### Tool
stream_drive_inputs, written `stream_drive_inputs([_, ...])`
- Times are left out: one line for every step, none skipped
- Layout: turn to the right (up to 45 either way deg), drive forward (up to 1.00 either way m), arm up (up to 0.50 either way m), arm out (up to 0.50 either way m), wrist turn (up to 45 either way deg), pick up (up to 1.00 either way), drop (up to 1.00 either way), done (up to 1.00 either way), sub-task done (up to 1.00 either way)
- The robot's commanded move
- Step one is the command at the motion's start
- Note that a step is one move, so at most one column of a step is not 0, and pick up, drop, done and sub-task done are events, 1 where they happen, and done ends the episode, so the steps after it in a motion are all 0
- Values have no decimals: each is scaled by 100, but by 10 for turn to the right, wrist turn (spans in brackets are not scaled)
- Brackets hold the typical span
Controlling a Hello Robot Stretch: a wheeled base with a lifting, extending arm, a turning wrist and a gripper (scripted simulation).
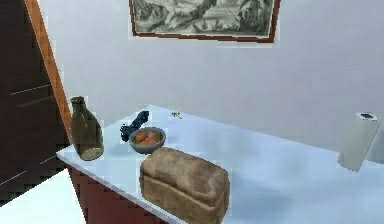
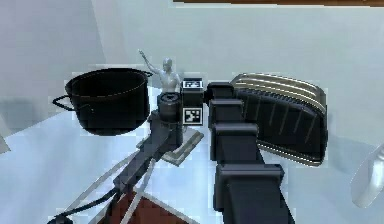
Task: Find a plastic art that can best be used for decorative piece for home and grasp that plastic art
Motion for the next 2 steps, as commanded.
stream_drive_inputs([0, 0, 0, 0, 450, 0, 0, 0, 0])
stream_drive_inputs([0, 0, 0, 0, 450, 0, 0, 0, 0])
